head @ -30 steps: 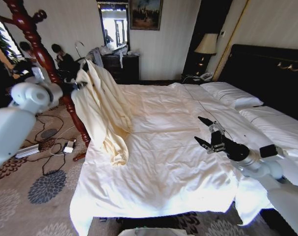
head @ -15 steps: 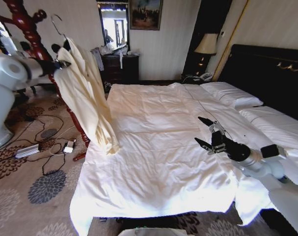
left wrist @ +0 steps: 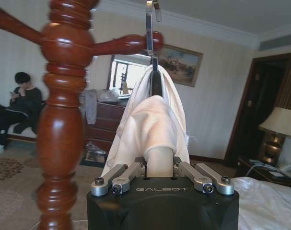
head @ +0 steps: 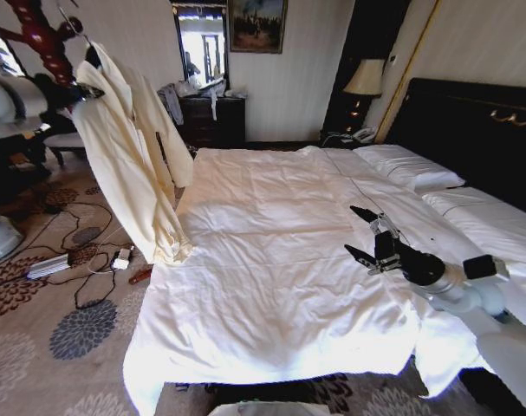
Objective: Pick up the clothes from the bed and hang them on the clothes hanger.
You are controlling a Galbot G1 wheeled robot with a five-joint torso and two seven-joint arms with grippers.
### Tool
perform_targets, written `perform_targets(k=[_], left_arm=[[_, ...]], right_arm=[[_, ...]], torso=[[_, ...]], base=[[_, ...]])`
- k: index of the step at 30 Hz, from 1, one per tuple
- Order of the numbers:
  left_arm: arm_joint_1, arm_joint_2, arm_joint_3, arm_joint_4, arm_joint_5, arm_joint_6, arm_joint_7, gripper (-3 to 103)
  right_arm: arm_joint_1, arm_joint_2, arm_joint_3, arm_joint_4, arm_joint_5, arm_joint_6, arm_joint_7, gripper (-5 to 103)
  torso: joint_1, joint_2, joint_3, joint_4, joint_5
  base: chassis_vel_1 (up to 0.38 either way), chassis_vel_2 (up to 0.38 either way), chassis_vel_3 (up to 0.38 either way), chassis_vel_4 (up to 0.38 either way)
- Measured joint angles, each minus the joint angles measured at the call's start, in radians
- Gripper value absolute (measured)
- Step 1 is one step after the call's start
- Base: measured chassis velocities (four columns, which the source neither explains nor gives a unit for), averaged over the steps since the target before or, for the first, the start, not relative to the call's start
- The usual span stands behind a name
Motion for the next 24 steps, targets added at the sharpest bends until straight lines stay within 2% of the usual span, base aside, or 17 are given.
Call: perform_targets(k=[16,24], left_arm=[[-0.059,-0.041,0.071,0.131,0.016,0.006,0.047,19],[-0.009,-0.029,0.036,0.116,0.026,0.008,0.053,19]], right_arm=[[0.007,0.002,-0.008,-0.02,0.0,0.007,-0.013,100],[0.008,0.001,-0.009,-0.032,0.003,0.011,-0.02,100]], torso=[[0.0,0.0,0.0,-0.0002,0.0],[0.0,0.0,0.0,-0.0001,0.0]], base=[[0.0,0.0,0.0,0.0],[0.0,0.0,0.0,0.0]])
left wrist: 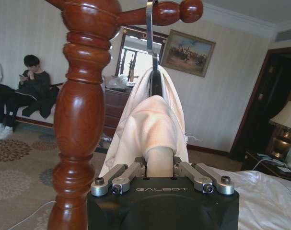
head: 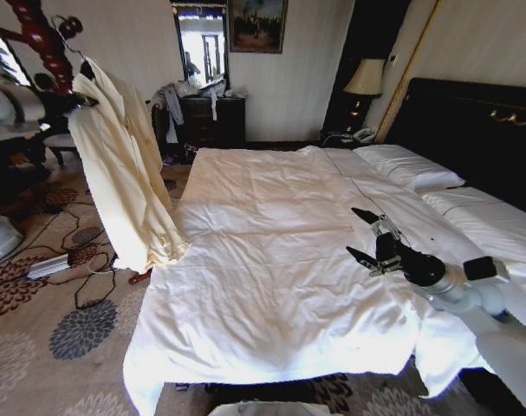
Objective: Pick up the clothes from the bed and hang them on the clothes hanger.
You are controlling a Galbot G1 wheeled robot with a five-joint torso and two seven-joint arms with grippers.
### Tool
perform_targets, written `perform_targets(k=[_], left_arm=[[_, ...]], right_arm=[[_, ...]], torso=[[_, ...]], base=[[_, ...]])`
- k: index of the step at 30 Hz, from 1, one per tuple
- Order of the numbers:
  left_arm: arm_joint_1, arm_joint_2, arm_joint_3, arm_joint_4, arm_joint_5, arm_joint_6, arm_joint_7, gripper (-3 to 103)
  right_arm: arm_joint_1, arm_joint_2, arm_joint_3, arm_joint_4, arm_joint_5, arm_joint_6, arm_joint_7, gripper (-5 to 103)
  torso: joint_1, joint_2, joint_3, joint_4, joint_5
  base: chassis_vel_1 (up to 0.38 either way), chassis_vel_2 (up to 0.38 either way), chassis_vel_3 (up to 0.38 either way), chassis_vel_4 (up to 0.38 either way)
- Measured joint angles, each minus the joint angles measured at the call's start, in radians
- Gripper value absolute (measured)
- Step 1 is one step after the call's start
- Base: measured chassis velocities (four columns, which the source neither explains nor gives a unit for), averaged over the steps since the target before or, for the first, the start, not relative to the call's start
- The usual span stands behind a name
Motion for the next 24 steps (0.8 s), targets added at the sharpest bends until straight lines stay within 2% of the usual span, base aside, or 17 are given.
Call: perform_targets(k=[21,22,24], left_arm=[[0.058,0.05,-0.058,-0.04,0.023,-0.012,0.002,19],[0.06,0.052,-0.06,-0.043,0.023,-0.014,-0.001,16],[0.067,0.059,-0.068,-0.053,0.028,-0.026,-0.015,24]], right_arm=[[-0.006,0.008,-0.005,0.012,-0.003,0.0,0.001,100],[-0.006,0.008,-0.005,0.013,-0.003,0.0,0.001,100],[-0.007,0.008,-0.004,0.015,-0.003,0.0,0.002,100]], torso=[[0.0,0.0,0.0,-0.0001,-0.0001],[0.0,0.0,0.0,-0.0001,-0.0001],[0.0,0.0,0.0,0.0006,-0.0002]], base=[[0.0,0.0,0.0,0.0],[0.0,0.0,0.0,0.0],[0.0,0.0,0.0,0.0]])
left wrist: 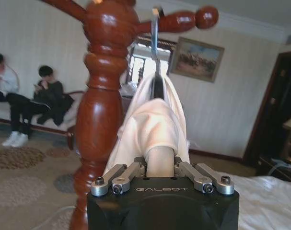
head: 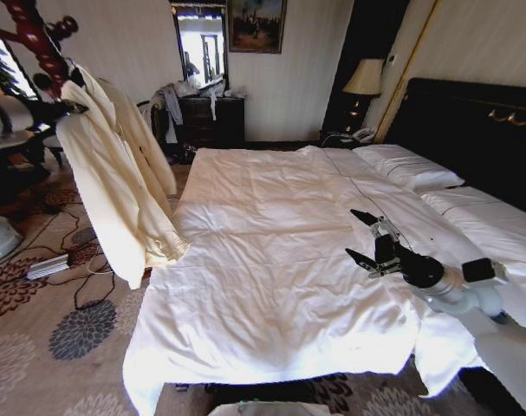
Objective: Pick up the clothes from the bed and hang them on the clothes hanger.
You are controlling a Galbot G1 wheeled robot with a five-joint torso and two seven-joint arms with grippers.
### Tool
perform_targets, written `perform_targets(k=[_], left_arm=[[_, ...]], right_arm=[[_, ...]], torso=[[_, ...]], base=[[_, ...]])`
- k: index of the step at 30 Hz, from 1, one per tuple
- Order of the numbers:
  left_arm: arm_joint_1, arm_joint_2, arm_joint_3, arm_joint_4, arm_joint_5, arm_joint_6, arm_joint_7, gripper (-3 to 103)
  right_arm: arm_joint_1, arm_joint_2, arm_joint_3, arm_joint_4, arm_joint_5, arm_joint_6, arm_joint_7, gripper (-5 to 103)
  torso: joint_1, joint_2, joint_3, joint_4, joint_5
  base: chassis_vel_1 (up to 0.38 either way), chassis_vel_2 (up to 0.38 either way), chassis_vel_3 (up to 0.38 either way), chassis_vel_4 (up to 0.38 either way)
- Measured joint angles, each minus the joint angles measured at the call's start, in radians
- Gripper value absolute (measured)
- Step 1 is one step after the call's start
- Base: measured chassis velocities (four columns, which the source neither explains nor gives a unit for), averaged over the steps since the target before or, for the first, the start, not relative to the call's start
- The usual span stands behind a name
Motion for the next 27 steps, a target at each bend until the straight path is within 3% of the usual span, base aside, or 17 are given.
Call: perform_targets(k=[1,3,6,12,16,18,22,25,27], left_arm=[[0.002,0.004,-0.004,-0.004,0.003,-0.007,-0.004,29],[0.003,0.007,-0.005,-0.006,0.006,-0.012,-0.005,29],[0.006,0.016,-0.008,-0.015,0.016,-0.031,-0.01,45],[0.017,0.024,-0.024,-0.029,0.024,-0.071,-0.015,61],[0.031,0.038,-0.047,-0.051,0.032,-0.127,-0.016,84],[0.039,0.044,-0.059,-0.06,0.032,-0.139,-0.015,84],[0.079,0.073,-0.108,-0.101,0.027,-0.165,-0.015,99],[0.09,0.081,-0.118,-0.111,0.026,-0.177,-0.015,100],[0.122,0.106,-0.141,-0.14,0.024,-0.223,-0.02,100]], right_arm=[[-0.001,0.0,0.001,0.002,0.0,0.0,0.0,100],[-0.001,0.0,0.002,0.002,0.0,0.0,0.001,100],[-0.005,-0.001,0.004,0.007,0.003,-0.001,0.007,100],[-0.006,-0.001,0.005,0.01,0.006,-0.002,0.015,100],[-0.009,0.003,0.005,0.013,0.006,-0.002,0.016,100],[-0.01,0.005,0.005,0.014,0.005,-0.002,0.016,100],[-0.015,0.008,0.005,0.019,0.005,-0.004,0.024,100],[-0.016,0.009,0.005,0.02,0.006,-0.005,0.032,100],[-0.018,0.01,0.005,0.032,0.013,-0.011,0.067,100]], torso=[[0.0,0.0,0.0,0.0002,0.0001],[0.0,0.0,0.0,0.0002,0.0001],[0.0,0.0,0.0,-0.0005,0.0001],[0.0,0.0,0.0,-0.0005,0.0003],[0.0,0.0,0.0,-0.0008,0.0003],[0.0,0.0,0.0,-0.0009,0.0004],[0.0,0.0,0.0,-0.0005,0.0002],[0.0,0.0,0.0,-0.0005,0.0002],[0.0,0.0,0.0,-0.0007,0.0004]], base=[[0.0,0.0,0.0,0.0],[0.0,0.0,0.0,0.0],[0.0,0.0,0.0,0.0],[0.0,0.0,0.0,0.0],[0.0,0.0,0.0,0.0],[0.0,0.0,0.0,0.0],[0.0,0.0,0.0,0.0],[0.0,0.0,0.0,0.0],[0.0,0.0,0.0,0.0]])
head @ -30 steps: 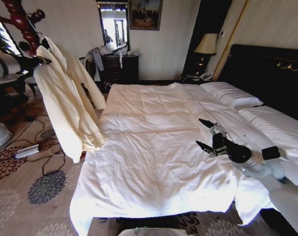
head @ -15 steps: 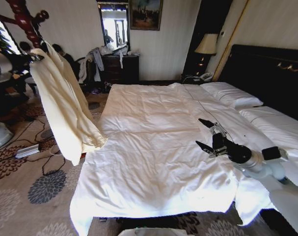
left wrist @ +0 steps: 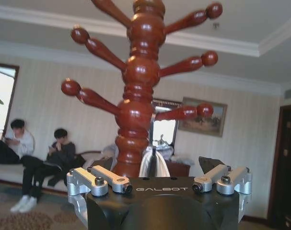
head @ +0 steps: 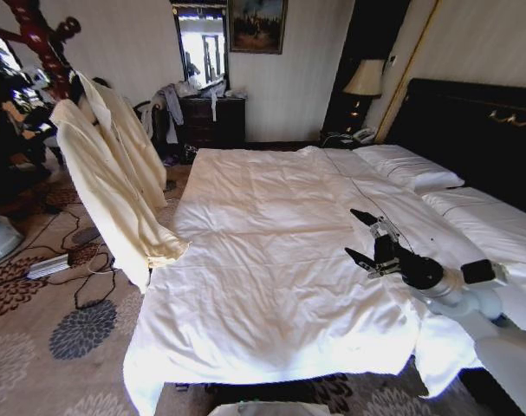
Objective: Pick up the clothes from the bed and hang them on the clothes hanger.
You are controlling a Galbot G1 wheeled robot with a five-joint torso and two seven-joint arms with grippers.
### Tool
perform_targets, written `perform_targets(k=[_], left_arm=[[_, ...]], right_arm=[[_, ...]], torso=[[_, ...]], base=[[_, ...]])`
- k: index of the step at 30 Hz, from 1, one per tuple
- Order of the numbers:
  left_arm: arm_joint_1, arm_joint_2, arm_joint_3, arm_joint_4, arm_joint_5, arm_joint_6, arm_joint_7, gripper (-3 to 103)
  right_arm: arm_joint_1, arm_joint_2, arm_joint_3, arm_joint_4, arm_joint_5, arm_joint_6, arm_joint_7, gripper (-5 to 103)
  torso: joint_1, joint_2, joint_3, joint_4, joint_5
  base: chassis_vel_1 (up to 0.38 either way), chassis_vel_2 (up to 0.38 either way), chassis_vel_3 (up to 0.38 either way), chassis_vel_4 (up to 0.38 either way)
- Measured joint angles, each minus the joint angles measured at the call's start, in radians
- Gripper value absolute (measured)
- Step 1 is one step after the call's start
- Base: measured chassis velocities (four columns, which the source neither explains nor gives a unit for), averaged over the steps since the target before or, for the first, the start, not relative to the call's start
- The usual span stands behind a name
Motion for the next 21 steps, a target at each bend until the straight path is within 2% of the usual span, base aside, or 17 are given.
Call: perform_targets(k=[1,3,5,6,8,9,10,11,12,13,14,16,17,18,19,21], left_arm=[[0.0,0.0,0.0,0.0,0.0,0.0,0.0,100],[0.033,0.015,-0.032,-0.02,0.001,-0.024,-0.012,100],[0.096,0.056,-0.065,-0.058,0.015,-0.086,-0.035,100],[0.096,0.056,-0.065,-0.058,0.015,-0.086,-0.035,100],[0.179,0.116,-0.096,-0.093,0.039,-0.146,-0.037,100],[0.223,0.145,-0.111,-0.115,0.044,-0.168,-0.037,100],[0.223,0.145,-0.111,-0.115,0.044,-0.168,-0.037,100],[0.255,0.167,-0.119,-0.132,0.048,-0.186,-0.037,100],[0.314,0.198,-0.125,-0.171,0.077,-0.235,-0.038,100],[0.345,0.196,-0.128,-0.194,0.12,-0.266,-0.045,100],[0.393,0.186,-0.162,-0.224,0.166,-0.302,-0.077,100],[0.415,0.181,-0.183,-0.237,0.181,-0.317,-0.094,100],[0.504,0.155,-0.282,-0.287,0.227,-0.36,-0.157,100],[0.59,0.128,-0.384,-0.339,0.249,-0.375,-0.199,100],[0.746,0.089,-0.526,-0.43,0.271,-0.37,-0.276,100],[0.789,0.077,-0.552,-0.453,0.276,-0.364,-0.296,100]], right_arm=[[0.0,0.0,0.0,0.0,0.0,0.0,0.0,100],[-0.004,0.003,0.0,0.013,0.001,-0.011,0.047,100],[-0.009,0.012,0.001,0.032,-0.028,-0.026,0.197,100],[-0.009,0.012,0.001,0.032,-0.028,-0.026,0.197,100],[-0.008,0.024,0.001,0.039,-0.083,-0.034,0.371,100],[-0.007,0.033,0.0,0.042,-0.111,-0.037,0.465,100],[-0.007,0.033,0.0,0.042,-0.111,-0.037,0.465,100],[-0.008,0.042,0.0,0.047,-0.132,-0.038,0.534,100],[-0.026,0.078,0.006,0.071,-0.179,-0.042,0.7,100],[-0.046,0.109,0.02,0.091,-0.203,-0.048,0.781,100],[-0.07,0.147,0.036,0.115,-0.231,-0.057,0.865,100],[-0.077,0.159,0.039,0.122,-0.241,-0.06,0.888,100],[-0.094,0.195,0.042,0.142,-0.279,-0.068,0.949,100],[-0.105,0.224,0.039,0.155,-0.319,-0.073,0.989,100],[-0.118,0.27,0.024,0.165,-0.389,-0.076,1.033,100],[-0.12,0.281,0.019,0.165,-0.404,-0.076,1.039,100]], torso=[[0.0,0.0,0.0,0.0,0.0],[0.0,0.0,0.0,-0.0001,-0.0003],[0.0,0.0,0.0,-0.0001,-0.0002],[0.0,0.0,0.0,-0.0001,-0.0002],[0.0,0.0,0.0,-0.0001,-0.0005],[0.0,0.0,0.0,0.0007,-0.0004],[0.0,0.0,0.0,0.0007,-0.0004],[0.0,0.0,0.0,0.0015,-0.0004],[0.0,0.0,0.0,0.0022,-0.0001],[0.0,0.0,0.0,0.002,0.0002],[0.0,0.0,0.0,-0.0006,-0.0005],[0.0,0.0,0.0,-0.0011,-0.001],[0.0,0.0,0.0,-0.0016,-0.0003],[0.0,0.0,0.0,-0.0018,0.0005],[0.0,0.0,0.0,-0.0008,0.0017],[0.0,0.0,0.0,-0.0001,0.0019]], base=[[0.0,0.0,0.0,0.0],[0.0,0.0,0.0,0.0],[0.0,0.0,0.0,0.0],[0.0,0.0,0.0,0.0],[0.0,0.0,0.0,0.0],[0.0,0.0,0.0,0.0],[0.0,0.0,0.0,0.0],[0.0,0.0,0.0,0.0],[0.0,0.0,0.0,0.0],[0.0,0.0,0.0,0.0],[0.0,0.0,0.0,0.0],[0.0,0.0,0.0,0.0],[0.0,0.0,0.0,0.0],[0.0,0.0,0.0,0.0],[0.0,0.0,0.0,0.0],[0.0,0.0,0.0,0.0]])
